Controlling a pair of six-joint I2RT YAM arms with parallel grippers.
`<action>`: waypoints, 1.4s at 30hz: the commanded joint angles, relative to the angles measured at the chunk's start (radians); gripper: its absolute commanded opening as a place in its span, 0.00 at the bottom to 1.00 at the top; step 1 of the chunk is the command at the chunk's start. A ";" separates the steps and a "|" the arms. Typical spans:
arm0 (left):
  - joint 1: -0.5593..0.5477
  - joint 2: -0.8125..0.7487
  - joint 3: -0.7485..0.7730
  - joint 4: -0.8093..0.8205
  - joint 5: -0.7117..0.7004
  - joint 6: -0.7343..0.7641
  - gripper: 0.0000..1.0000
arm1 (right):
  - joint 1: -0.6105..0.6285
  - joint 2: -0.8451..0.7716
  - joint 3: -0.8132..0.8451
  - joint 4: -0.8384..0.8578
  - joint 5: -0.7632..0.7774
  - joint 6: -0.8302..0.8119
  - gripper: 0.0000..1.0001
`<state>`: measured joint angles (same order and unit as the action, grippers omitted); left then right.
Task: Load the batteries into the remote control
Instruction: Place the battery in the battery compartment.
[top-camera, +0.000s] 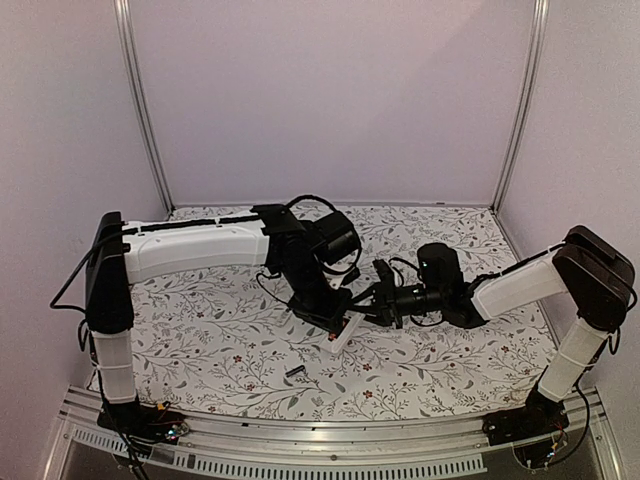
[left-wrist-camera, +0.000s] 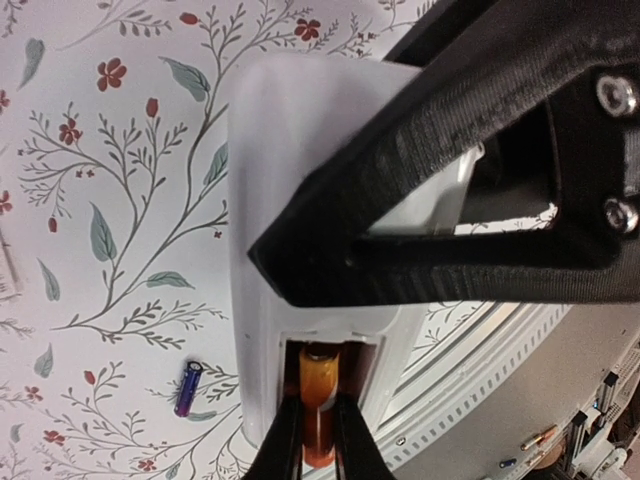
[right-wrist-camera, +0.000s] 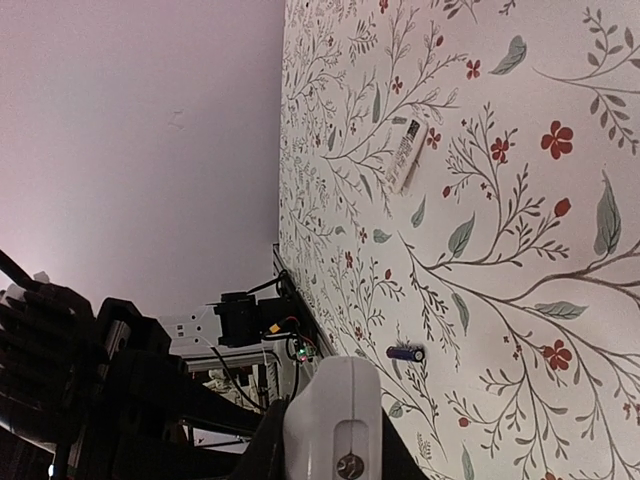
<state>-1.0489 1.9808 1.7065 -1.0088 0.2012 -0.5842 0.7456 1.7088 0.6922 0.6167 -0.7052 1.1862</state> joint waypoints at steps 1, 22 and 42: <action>0.015 0.026 0.010 -0.085 -0.078 0.004 0.13 | 0.007 0.006 -0.011 0.053 -0.033 0.012 0.00; 0.015 -0.035 -0.016 -0.013 -0.039 0.011 0.25 | 0.006 0.018 -0.023 0.108 -0.040 0.041 0.00; 0.018 -0.155 -0.070 0.106 -0.052 0.015 0.36 | 0.006 0.093 -0.057 0.362 -0.068 0.191 0.00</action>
<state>-1.0462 1.8969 1.6653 -0.9649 0.1623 -0.5758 0.7460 1.7901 0.6453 0.9131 -0.7490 1.3537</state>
